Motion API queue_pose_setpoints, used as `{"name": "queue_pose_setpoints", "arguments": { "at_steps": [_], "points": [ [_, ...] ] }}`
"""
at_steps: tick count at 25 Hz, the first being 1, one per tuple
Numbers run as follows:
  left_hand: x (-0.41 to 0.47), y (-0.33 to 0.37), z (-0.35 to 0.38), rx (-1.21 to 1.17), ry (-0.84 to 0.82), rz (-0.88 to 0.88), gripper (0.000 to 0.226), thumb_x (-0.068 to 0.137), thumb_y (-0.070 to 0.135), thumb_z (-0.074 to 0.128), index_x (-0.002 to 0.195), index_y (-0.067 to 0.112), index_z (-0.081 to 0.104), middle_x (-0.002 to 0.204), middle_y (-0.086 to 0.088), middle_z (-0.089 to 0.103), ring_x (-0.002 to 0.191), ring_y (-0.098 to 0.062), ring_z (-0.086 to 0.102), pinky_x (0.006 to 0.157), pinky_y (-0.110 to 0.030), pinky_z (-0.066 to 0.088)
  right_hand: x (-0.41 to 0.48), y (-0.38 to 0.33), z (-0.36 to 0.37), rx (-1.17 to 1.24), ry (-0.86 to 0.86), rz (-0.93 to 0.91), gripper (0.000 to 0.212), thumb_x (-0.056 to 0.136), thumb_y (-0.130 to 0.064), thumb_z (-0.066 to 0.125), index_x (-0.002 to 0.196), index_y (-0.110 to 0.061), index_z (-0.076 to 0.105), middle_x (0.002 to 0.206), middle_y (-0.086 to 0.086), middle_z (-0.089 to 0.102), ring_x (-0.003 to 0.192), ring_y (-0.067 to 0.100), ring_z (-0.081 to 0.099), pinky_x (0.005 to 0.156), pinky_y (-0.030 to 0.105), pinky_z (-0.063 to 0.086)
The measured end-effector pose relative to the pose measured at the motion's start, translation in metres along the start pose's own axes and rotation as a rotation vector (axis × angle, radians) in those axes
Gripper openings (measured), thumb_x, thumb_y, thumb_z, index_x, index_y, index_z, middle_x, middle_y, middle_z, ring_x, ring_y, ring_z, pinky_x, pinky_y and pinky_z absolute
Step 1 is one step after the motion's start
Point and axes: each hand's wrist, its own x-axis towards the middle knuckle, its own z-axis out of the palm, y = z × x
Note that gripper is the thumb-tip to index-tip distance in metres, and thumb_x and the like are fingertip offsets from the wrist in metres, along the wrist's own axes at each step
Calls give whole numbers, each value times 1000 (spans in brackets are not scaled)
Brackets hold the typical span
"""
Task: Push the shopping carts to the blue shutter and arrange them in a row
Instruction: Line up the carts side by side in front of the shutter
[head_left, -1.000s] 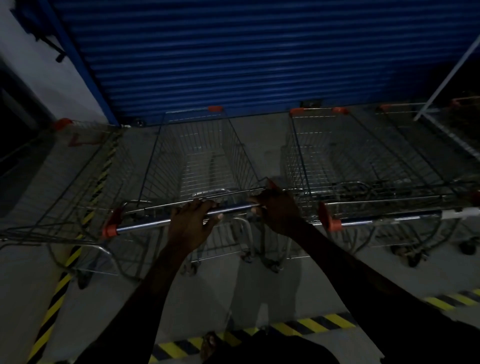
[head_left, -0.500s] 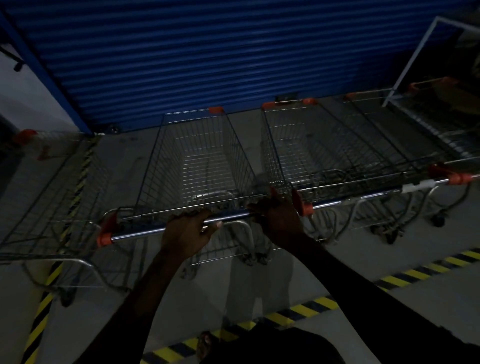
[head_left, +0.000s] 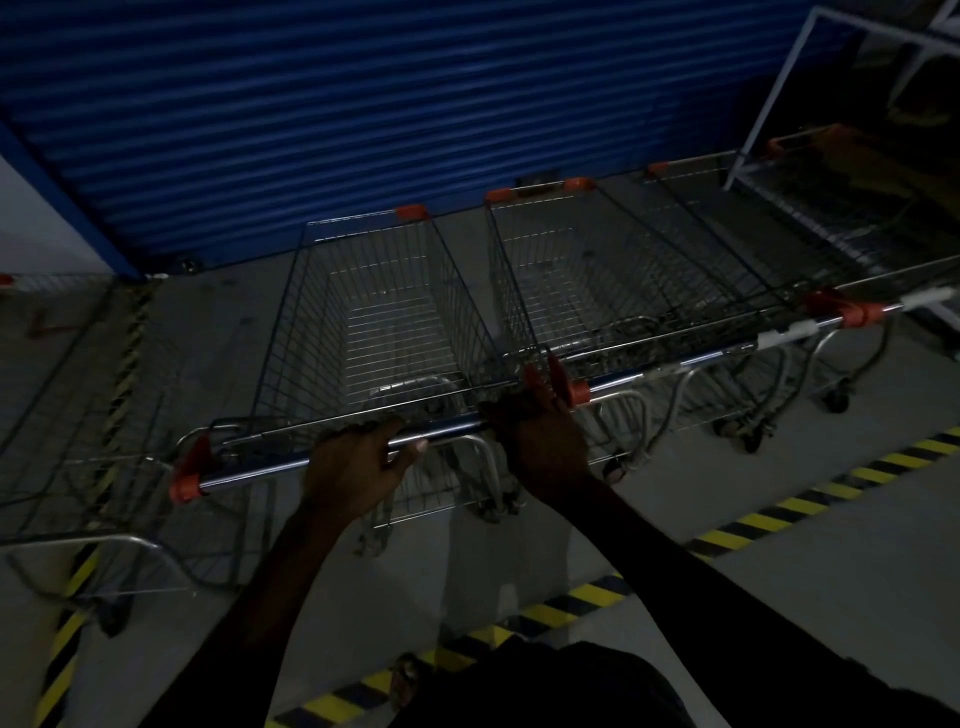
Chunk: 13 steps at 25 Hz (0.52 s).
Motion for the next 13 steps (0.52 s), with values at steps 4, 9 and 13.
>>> {"name": "queue_pose_setpoints", "arguments": {
  "at_steps": [4, 9, 13],
  "points": [
    [-3, 0, -2, 0, -4, 8, 52, 94, 74, 37, 114, 34, 65, 71, 7, 70, 70, -17, 70, 65, -29, 52, -3, 0, 3, 5, 62, -8, 27, 91, -24, 68, 118, -25, 75, 110, 4, 75, 135, 40, 51, 126, 44, -9],
    [2, 6, -5, -43, -9, 55, 50, 94, 72, 38, 109, 33, 66, 69, 8, 68, 67, -14, 68, 60, -27, 49, -7, 12, 7, 24, 36, -21, 36, 95, -26, 53, 127, -26, 70, 109, 2, 75, 133, 42, 52, 120, 66, 17],
    [9, 7, -1, -82, -16, 103, 42, 96, 68, 43, 110, 35, 66, 74, 10, 67, 69, -10, 67, 60, -26, 46, -9, 18, 6, 13, 81, -27, 40, 83, -13, 74, 122, -23, 73, 101, 2, 75, 123, 40, 59, 114, 66, 31]
  ]
}}
